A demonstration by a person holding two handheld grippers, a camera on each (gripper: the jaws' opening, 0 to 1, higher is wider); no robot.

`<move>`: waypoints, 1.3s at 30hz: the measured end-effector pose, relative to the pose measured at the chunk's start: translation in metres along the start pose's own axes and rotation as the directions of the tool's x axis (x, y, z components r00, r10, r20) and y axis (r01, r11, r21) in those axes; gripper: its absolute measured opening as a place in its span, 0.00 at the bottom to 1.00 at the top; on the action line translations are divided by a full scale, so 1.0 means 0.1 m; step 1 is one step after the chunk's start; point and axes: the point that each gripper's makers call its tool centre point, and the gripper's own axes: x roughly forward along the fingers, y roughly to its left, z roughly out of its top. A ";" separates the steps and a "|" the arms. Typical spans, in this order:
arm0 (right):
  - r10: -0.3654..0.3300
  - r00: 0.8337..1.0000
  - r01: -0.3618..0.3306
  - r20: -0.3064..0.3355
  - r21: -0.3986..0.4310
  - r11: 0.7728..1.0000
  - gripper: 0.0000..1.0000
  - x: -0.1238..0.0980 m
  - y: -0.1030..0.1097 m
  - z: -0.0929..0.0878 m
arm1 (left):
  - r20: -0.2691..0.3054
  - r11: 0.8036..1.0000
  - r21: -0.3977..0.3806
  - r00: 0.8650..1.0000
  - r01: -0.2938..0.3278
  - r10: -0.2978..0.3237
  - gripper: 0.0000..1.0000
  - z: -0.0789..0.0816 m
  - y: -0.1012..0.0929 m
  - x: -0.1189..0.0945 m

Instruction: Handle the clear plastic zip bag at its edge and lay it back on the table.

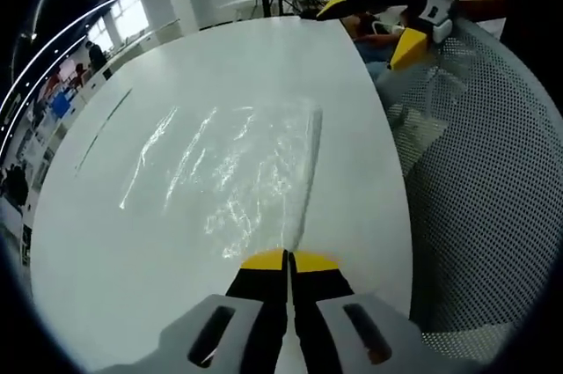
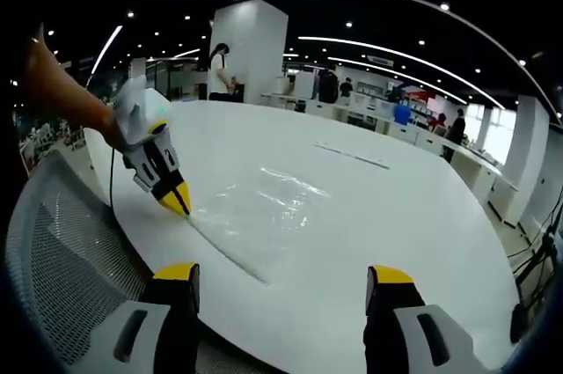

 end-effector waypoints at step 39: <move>0.126 0.991 -0.132 -0.044 -0.187 0.973 0.68 0.06 0.22 0.34 | 0.009 0.998 0.062 1.000 -0.031 0.030 0.00 0.21 0.03 -0.35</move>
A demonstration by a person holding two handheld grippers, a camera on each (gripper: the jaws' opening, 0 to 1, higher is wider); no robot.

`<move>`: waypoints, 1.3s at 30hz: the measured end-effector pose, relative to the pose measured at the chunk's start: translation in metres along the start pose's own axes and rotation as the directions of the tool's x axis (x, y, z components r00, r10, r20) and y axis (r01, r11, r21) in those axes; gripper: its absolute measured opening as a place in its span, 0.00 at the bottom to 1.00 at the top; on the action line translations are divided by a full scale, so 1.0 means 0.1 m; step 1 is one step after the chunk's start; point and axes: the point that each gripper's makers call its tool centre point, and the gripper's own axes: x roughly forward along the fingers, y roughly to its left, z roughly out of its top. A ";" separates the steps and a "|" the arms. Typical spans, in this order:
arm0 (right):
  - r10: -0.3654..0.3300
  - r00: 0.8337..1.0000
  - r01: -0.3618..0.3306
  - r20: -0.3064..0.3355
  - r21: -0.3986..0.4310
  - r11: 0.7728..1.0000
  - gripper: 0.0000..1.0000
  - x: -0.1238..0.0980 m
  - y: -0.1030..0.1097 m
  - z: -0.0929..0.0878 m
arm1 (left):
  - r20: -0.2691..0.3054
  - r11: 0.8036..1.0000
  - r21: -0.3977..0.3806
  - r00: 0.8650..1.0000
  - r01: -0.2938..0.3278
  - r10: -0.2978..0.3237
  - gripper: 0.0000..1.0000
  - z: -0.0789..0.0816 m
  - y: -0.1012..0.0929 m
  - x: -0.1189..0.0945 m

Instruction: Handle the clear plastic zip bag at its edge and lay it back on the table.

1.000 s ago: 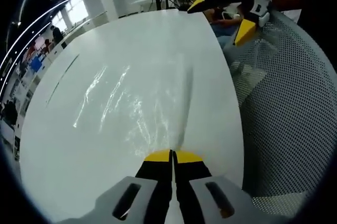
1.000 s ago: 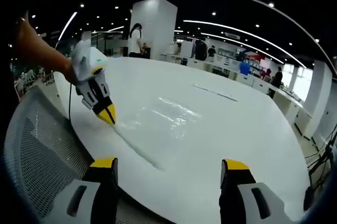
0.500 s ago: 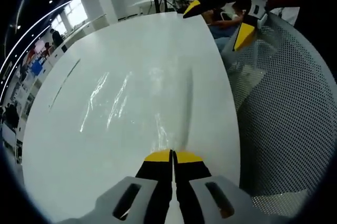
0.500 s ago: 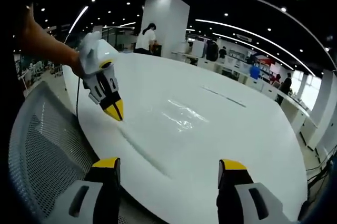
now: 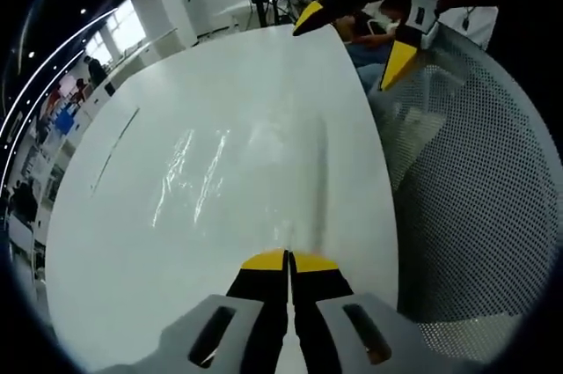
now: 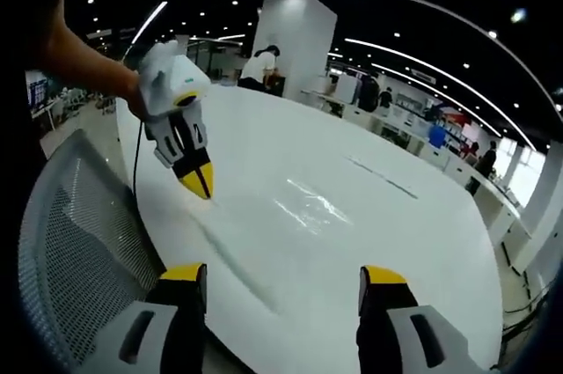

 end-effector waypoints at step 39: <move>0.222 0.975 -0.219 -0.007 -0.186 0.958 0.26 0.28 0.44 0.36 | -0.024 0.999 0.050 1.000 0.006 -0.005 0.00 0.31 -0.13 -0.36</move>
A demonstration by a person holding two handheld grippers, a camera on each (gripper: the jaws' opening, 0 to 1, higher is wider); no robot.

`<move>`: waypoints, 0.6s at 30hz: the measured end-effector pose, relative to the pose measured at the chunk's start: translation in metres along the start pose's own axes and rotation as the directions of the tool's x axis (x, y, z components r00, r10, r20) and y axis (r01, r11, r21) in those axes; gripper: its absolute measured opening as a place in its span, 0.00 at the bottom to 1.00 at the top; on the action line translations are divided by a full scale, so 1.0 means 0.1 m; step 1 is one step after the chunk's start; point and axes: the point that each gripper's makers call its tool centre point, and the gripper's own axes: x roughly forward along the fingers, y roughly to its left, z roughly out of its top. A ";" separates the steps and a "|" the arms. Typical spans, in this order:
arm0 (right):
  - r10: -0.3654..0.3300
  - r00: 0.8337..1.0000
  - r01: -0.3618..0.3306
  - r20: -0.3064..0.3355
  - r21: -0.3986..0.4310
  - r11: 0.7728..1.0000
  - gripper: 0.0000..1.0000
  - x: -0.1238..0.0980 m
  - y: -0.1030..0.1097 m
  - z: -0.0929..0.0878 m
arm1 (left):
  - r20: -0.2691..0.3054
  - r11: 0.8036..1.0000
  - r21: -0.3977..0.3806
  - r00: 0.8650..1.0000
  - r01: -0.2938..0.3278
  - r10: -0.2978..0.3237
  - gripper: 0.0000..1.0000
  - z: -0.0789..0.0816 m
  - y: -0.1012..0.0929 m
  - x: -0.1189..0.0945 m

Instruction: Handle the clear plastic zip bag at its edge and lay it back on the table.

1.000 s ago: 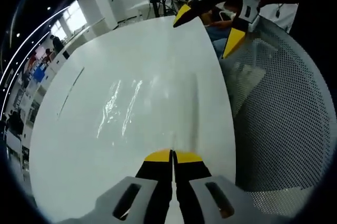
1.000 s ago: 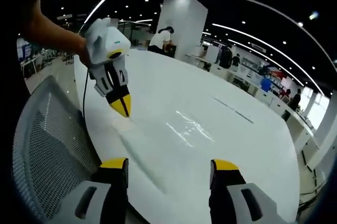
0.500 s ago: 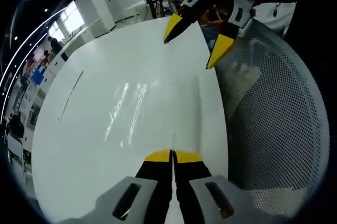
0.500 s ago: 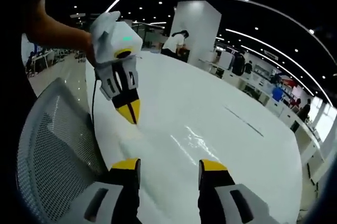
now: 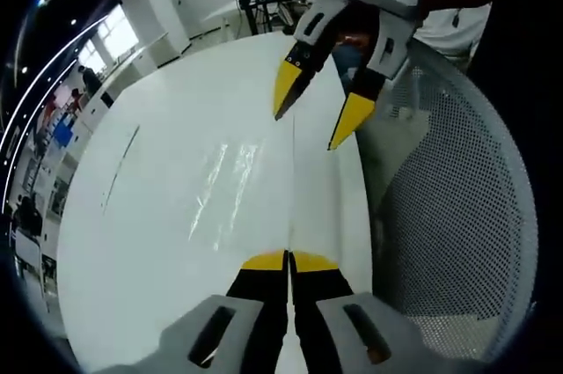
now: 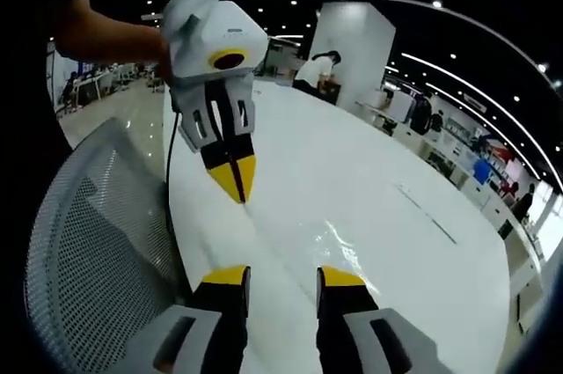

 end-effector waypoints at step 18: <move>0.077 0.997 -0.077 -0.003 -0.070 0.995 0.13 0.22 0.16 0.11 | -0.012 1.000 0.007 1.000 0.006 -0.005 0.00 0.06 -0.04 0.00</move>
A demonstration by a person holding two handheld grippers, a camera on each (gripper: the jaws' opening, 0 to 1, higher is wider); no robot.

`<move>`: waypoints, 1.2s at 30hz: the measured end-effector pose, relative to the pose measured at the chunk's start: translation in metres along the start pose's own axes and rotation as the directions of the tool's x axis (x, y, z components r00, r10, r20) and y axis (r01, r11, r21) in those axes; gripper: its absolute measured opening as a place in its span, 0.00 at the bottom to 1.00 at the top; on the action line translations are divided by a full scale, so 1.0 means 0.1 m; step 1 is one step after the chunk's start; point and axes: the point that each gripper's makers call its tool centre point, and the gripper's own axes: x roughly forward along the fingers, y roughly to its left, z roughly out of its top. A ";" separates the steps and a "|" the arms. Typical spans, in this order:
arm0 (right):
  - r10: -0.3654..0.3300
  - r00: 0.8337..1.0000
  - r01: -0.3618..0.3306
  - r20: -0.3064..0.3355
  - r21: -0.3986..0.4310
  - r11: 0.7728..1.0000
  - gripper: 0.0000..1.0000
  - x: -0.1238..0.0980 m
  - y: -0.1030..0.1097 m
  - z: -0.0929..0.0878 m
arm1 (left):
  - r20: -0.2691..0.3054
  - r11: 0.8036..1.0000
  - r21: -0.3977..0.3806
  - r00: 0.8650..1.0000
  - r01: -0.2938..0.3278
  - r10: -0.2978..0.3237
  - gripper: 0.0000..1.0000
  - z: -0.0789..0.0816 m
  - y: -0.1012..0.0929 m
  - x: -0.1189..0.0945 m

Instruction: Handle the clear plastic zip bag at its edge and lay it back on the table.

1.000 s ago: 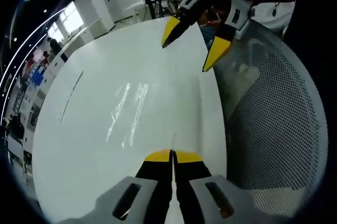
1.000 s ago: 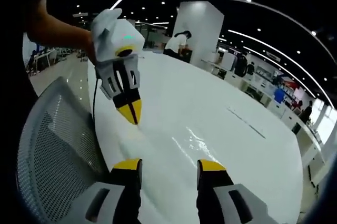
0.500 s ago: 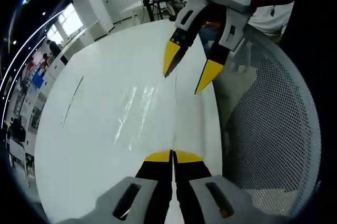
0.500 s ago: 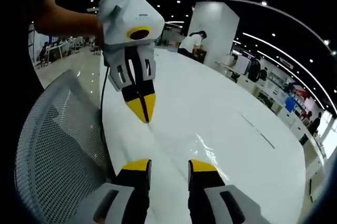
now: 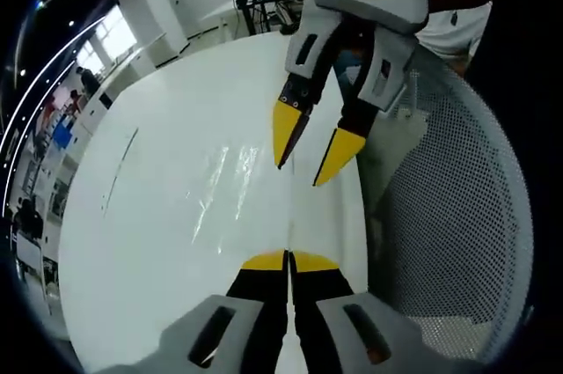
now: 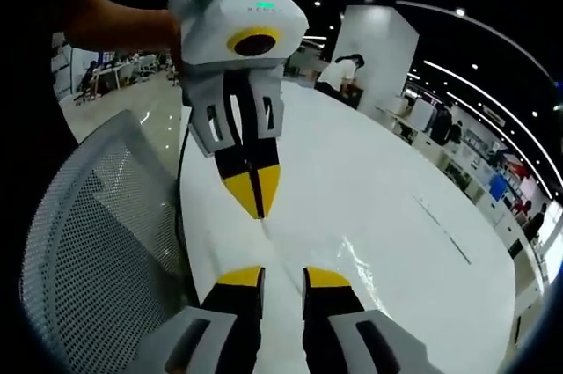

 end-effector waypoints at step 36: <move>0.069 0.997 -0.074 -0.046 -0.123 0.990 0.00 0.18 0.15 -0.04 | 0.037 0.992 0.122 0.999 -0.017 0.012 0.01 0.05 -0.05 0.16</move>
